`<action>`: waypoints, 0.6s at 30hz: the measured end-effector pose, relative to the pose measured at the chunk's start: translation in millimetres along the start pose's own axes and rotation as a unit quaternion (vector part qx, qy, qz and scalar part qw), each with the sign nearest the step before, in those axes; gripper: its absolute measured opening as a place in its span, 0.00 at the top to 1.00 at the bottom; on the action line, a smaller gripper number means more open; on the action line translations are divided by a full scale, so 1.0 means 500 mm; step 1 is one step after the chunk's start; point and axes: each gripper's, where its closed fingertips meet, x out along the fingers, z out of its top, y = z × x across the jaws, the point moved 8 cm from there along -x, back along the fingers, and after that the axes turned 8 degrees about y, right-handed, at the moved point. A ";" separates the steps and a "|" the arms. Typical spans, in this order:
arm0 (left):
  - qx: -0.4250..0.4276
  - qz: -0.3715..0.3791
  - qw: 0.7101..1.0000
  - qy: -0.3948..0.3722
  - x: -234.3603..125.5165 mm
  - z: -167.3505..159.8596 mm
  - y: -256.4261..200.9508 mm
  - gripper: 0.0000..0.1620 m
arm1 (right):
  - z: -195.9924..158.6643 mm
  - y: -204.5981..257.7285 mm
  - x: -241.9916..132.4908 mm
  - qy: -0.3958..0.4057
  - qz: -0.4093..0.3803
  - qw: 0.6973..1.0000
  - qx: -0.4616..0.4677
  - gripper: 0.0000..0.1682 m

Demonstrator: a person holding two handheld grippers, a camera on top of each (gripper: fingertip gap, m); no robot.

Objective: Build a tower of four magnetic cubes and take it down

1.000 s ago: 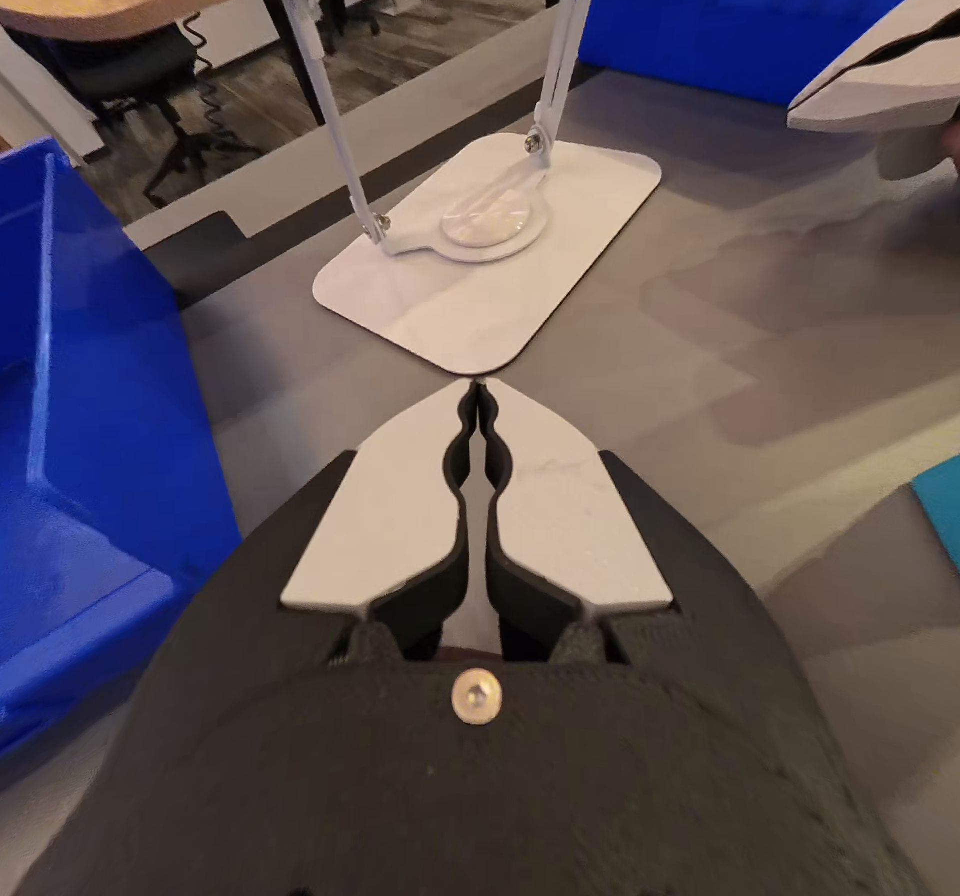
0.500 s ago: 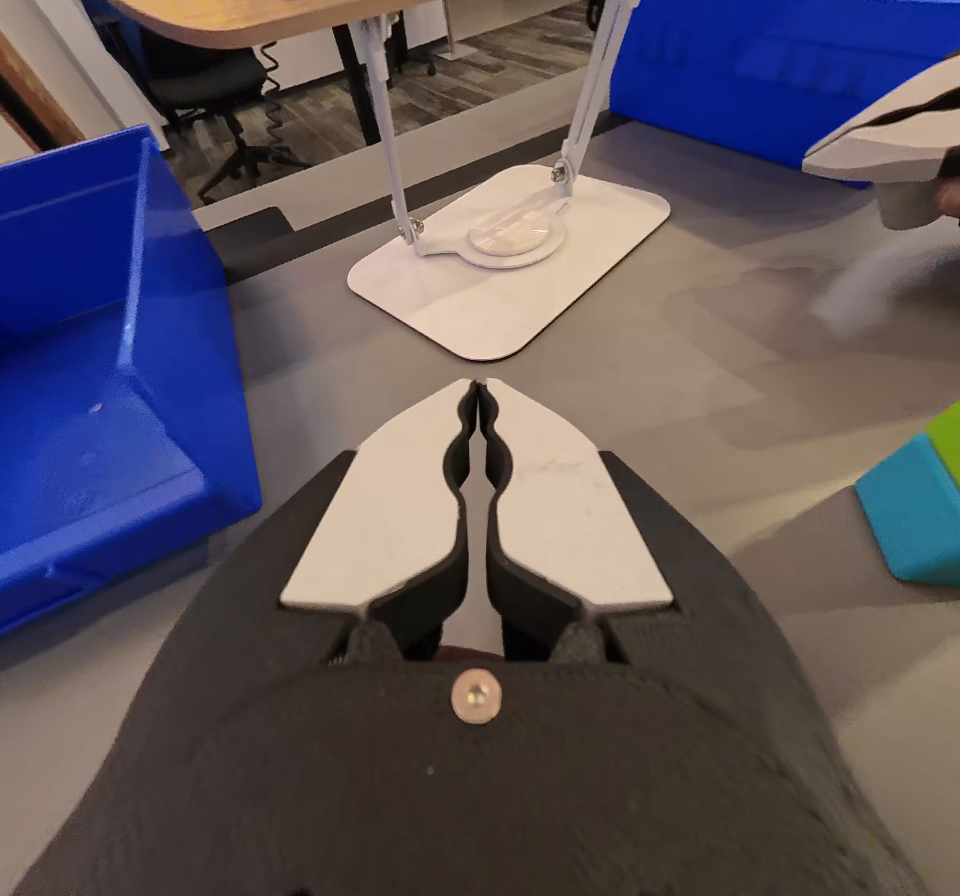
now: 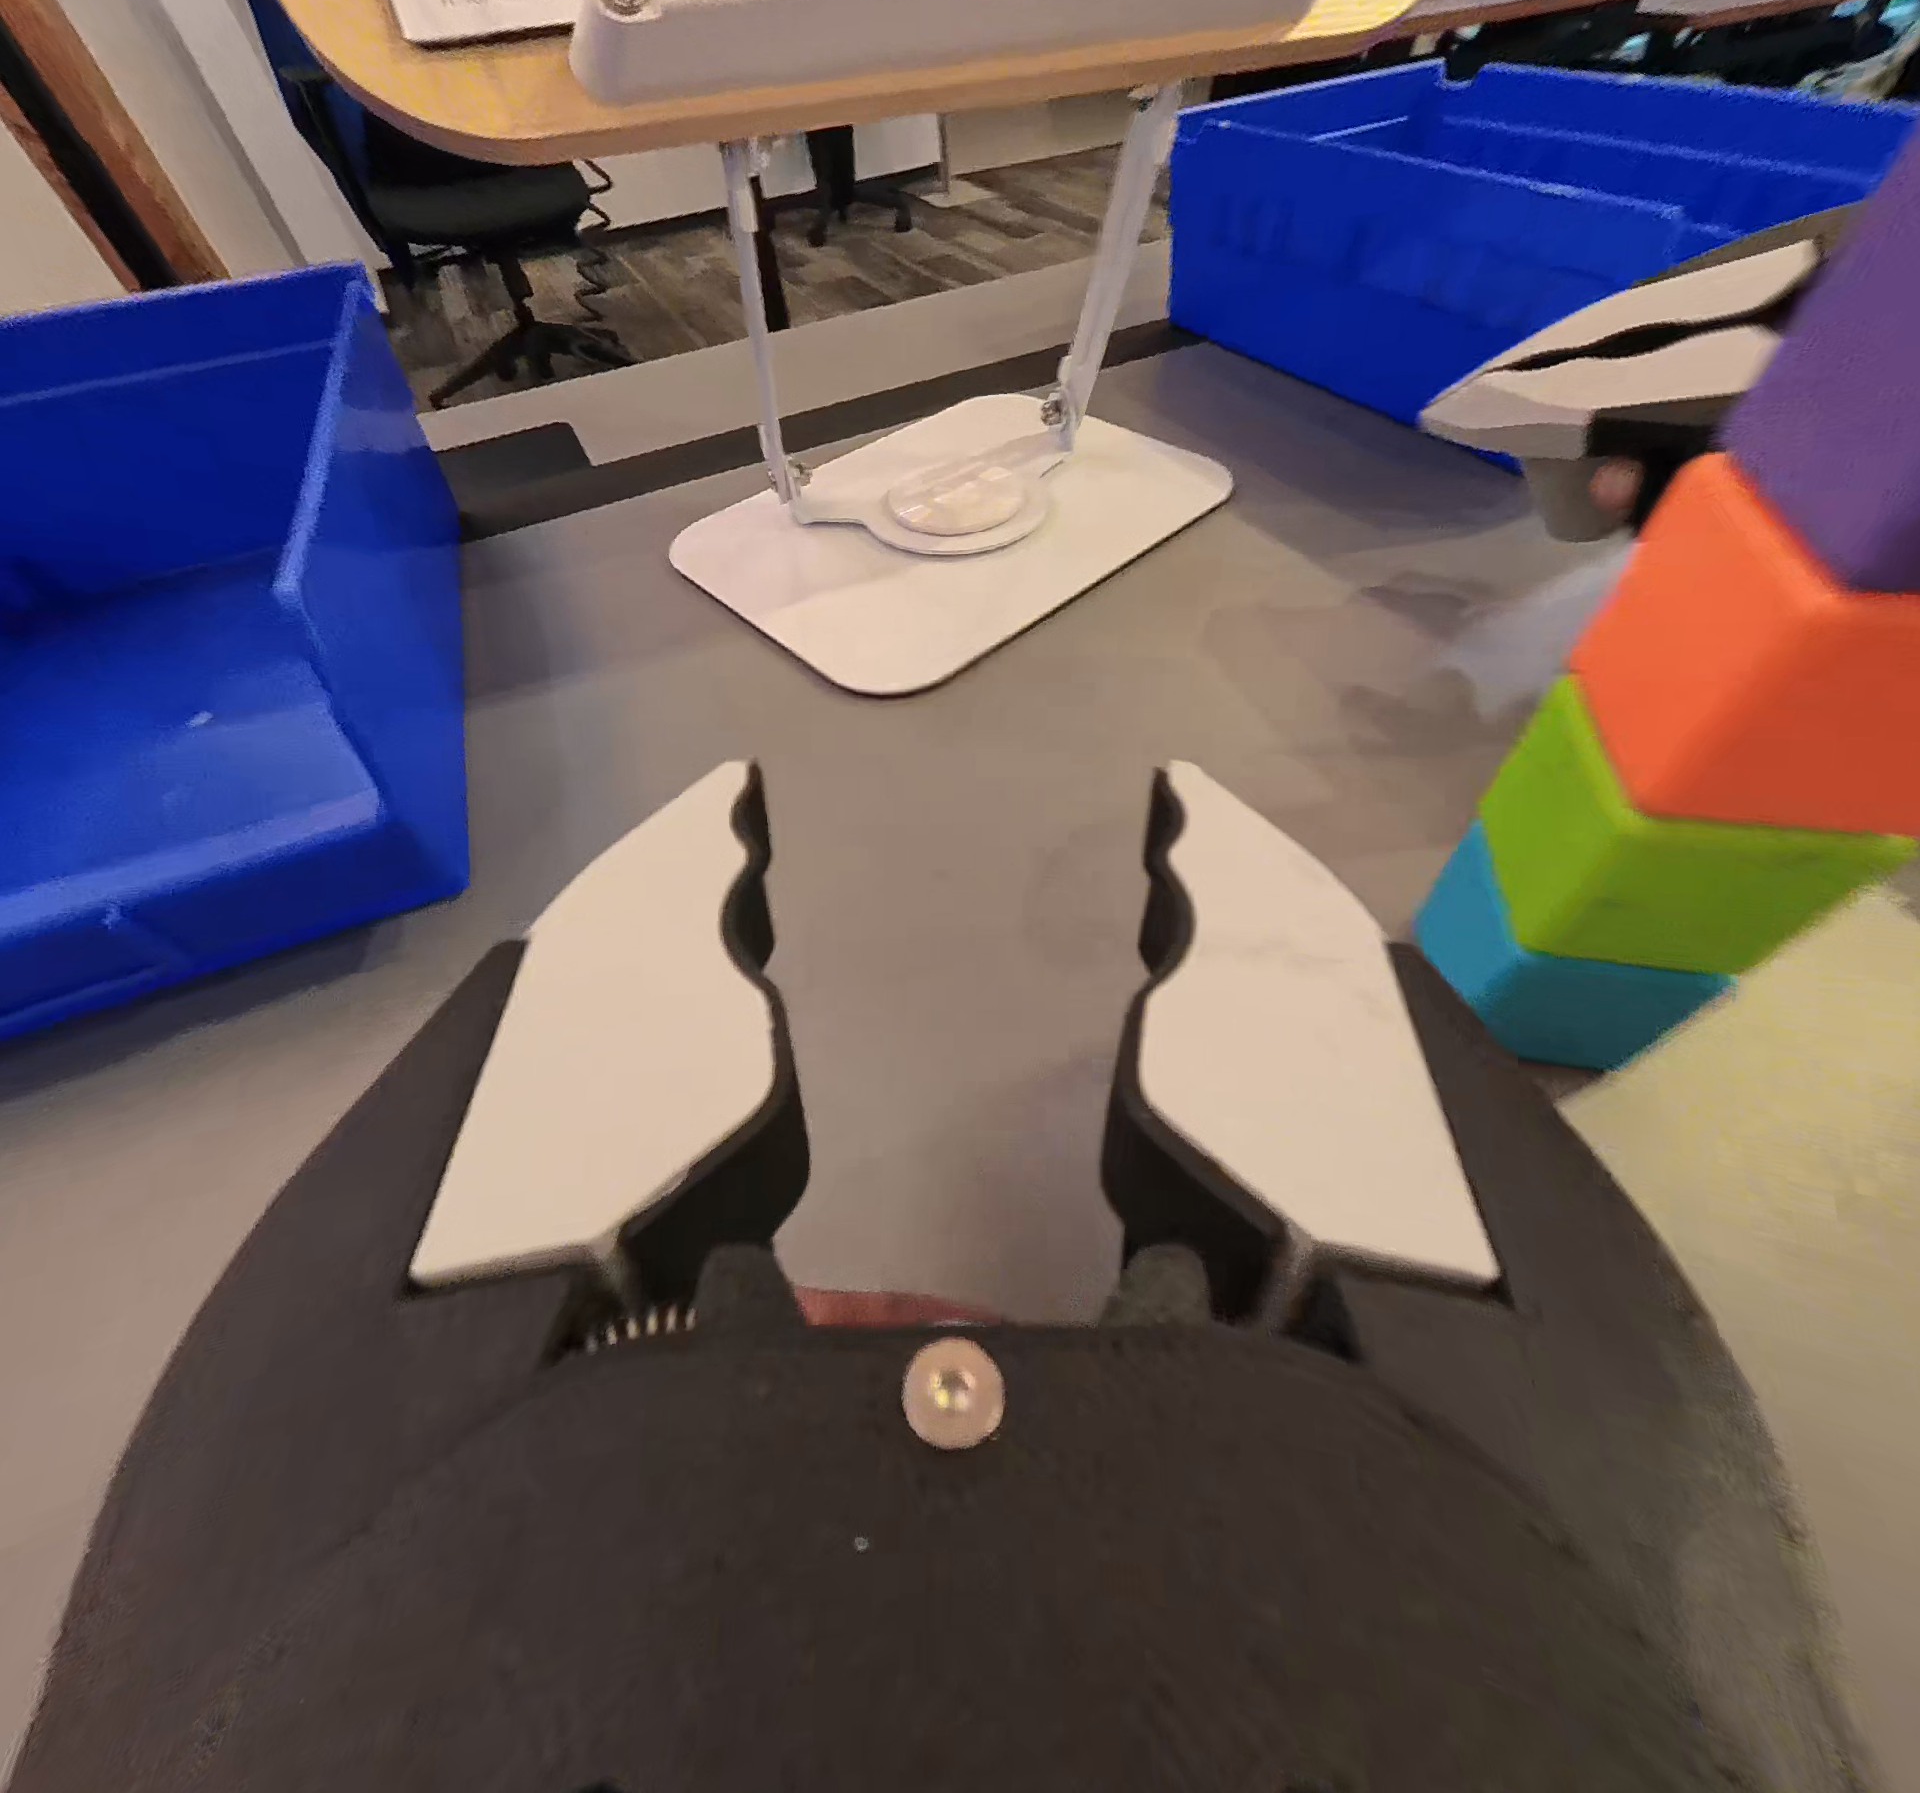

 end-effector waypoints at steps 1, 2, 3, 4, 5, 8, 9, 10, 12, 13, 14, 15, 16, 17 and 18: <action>-0.013 -0.011 1.000 -0.004 -0.010 -0.002 -0.011 0.55 | 0.000 0.000 0.000 0.000 0.001 1.000 0.000 1.00; -0.023 -0.023 0.999 -0.010 -0.018 -0.004 -0.026 0.52 | 0.000 0.000 0.000 0.000 0.002 1.000 0.000 1.00; -0.025 -0.039 0.999 -0.013 -0.024 -0.007 -0.046 0.48 | 0.000 0.000 0.000 0.000 0.003 1.000 0.000 1.00; -0.024 -0.051 0.998 -0.008 -0.028 -0.011 -0.067 0.45 | 0.000 0.000 0.000 0.000 0.004 1.000 0.001 1.00; -0.021 -0.059 0.998 -0.006 -0.032 -0.014 -0.090 0.42 | 0.000 0.000 0.000 0.000 0.005 1.000 0.002 1.00; -0.016 -0.069 0.997 -0.037 -0.053 -0.011 -0.143 0.41 | 0.000 -0.001 0.000 -0.001 0.007 1.000 0.005 1.00; -0.018 -0.080 0.996 -0.045 -0.057 -0.008 -0.160 0.40 | 0.000 -0.001 0.000 -0.002 0.009 1.000 0.005 1.00; -0.018 -0.086 0.995 -0.047 -0.056 -0.005 -0.178 0.39 | 0.001 0.000 -0.001 -0.002 0.011 1.000 0.006 1.00; 0.002 -0.073 0.996 -0.046 -0.046 -0.001 -0.209 0.37 | 0.001 0.002 0.000 -0.003 0.015 1.000 0.004 1.00; 0.006 -0.057 0.997 -0.054 -0.042 0.003 -0.219 0.38 | 0.002 0.004 0.000 -0.003 0.016 1.000 0.002 1.00; 0.003 -0.052 0.997 -0.065 -0.038 0.009 -0.229 0.41 | 0.002 0.005 0.000 -0.003 0.017 1.000 0.001 1.00; -0.002 -0.051 0.996 -0.073 -0.034 0.015 -0.236 0.43 | 0.002 0.006 0.000 -0.003 0.018 1.000 0.000 1.00; -0.007 -0.045 0.996 -0.077 -0.029 0.020 -0.239 0.44 | 0.002 0.007 0.000 -0.003 0.018 1.000 -0.001 1.00; -0.007 -0.044 0.996 -0.078 -0.022 0.023 -0.242 0.46 | 0.002 0.006 0.000 -0.004 0.019 1.000 0.000 1.00; -0.005 -0.050 0.996 -0.076 -0.014 0.024 -0.245 0.49 | 0.002 0.006 0.000 -0.004 0.020 1.000 0.001 1.00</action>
